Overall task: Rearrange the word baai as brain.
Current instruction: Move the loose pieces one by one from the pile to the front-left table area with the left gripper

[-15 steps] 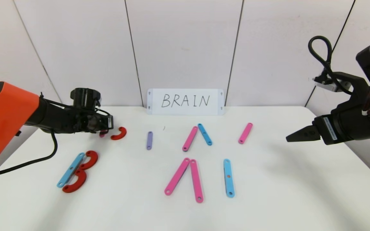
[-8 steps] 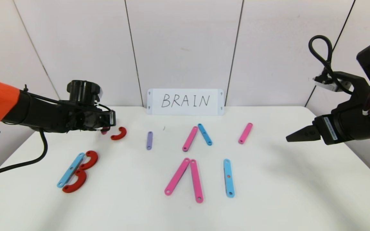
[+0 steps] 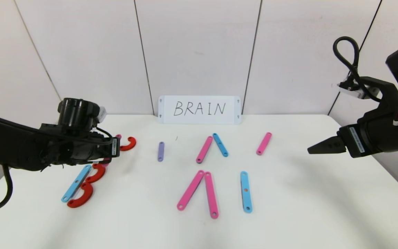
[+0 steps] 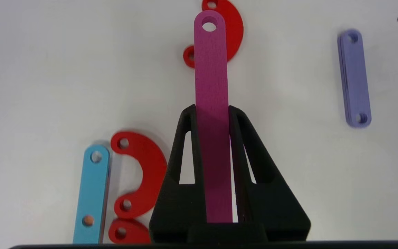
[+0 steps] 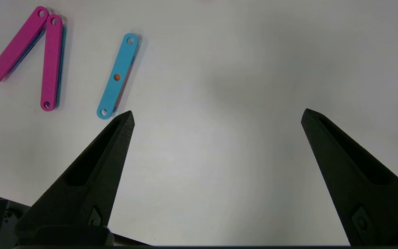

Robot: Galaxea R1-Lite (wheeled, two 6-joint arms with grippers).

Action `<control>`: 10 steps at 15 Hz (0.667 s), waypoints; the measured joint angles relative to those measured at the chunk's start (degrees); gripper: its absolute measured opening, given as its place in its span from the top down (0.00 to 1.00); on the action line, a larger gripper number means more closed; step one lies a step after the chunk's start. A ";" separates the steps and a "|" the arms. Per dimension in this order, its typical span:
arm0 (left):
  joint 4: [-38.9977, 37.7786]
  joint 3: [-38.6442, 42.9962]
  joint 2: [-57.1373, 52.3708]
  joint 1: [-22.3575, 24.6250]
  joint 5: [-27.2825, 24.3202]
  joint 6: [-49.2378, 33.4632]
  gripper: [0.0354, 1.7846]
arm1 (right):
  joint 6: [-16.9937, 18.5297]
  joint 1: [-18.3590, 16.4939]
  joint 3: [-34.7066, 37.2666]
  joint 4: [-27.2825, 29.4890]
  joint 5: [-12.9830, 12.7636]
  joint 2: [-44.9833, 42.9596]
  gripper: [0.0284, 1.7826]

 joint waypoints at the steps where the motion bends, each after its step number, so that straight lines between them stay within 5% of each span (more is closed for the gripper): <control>1: -0.07 2.51 -1.37 -0.89 0.02 -0.07 0.87 | 0.00 0.30 0.06 -0.01 -0.33 -0.02 0.05; 6: -1.18 11.28 -6.70 -6.73 1.16 -3.66 0.87 | 0.09 0.93 0.28 0.07 -1.87 -0.09 0.05; 10: -2.12 13.09 -7.78 -9.86 7.34 -7.79 0.87 | 0.09 0.96 0.28 0.10 -1.89 -0.09 0.05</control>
